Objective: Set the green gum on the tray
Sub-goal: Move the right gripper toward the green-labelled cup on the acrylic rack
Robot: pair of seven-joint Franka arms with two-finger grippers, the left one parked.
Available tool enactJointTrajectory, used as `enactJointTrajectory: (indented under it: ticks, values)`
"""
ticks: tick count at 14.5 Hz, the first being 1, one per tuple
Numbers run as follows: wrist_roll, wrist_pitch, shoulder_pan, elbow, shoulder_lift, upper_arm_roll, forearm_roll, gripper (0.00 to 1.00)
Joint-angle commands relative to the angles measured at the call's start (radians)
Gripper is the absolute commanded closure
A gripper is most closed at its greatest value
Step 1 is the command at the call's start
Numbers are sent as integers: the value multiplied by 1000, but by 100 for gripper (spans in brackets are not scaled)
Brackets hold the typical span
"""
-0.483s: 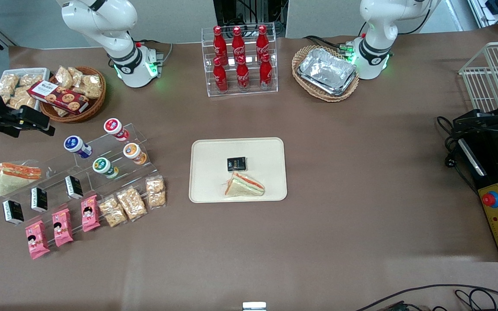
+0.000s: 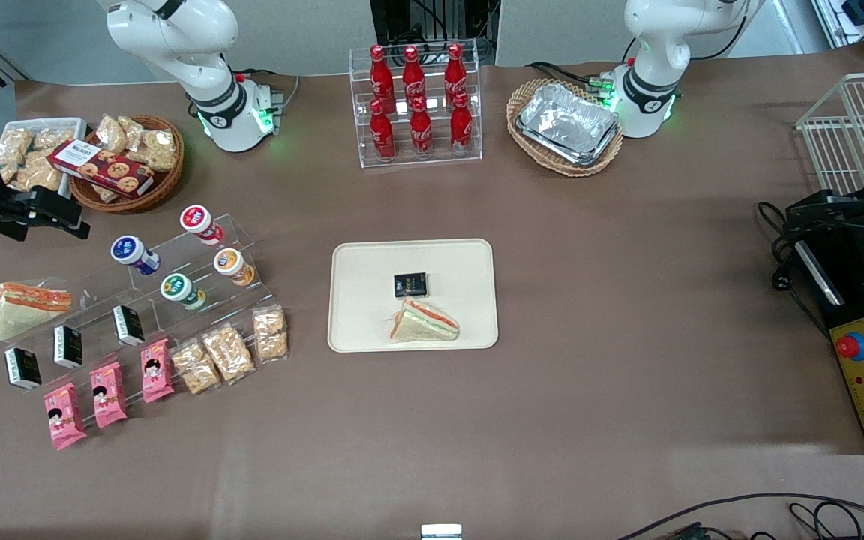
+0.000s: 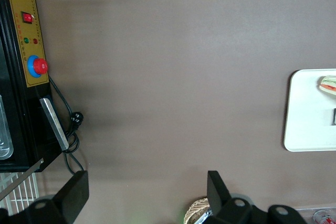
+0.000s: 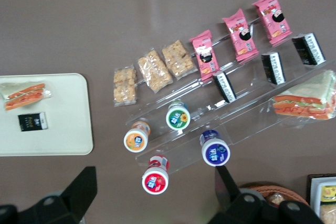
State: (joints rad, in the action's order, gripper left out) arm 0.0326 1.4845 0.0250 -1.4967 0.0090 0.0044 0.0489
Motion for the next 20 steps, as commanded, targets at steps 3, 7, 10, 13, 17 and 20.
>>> enactJointTrajectory:
  ticks: [3,7,10,13,17,20]
  values:
    - [-49,69,-14,-65,-3,16,-67,0]
    - [-86,129,-14,-147,-6,17,-63,0]
    - [-118,210,-14,-239,-14,19,-57,0]
    - [-169,311,-13,-338,-23,17,-52,0]
    - [-180,515,-13,-511,-49,17,-49,0]
    - [-221,647,-8,-617,-49,13,-49,0]
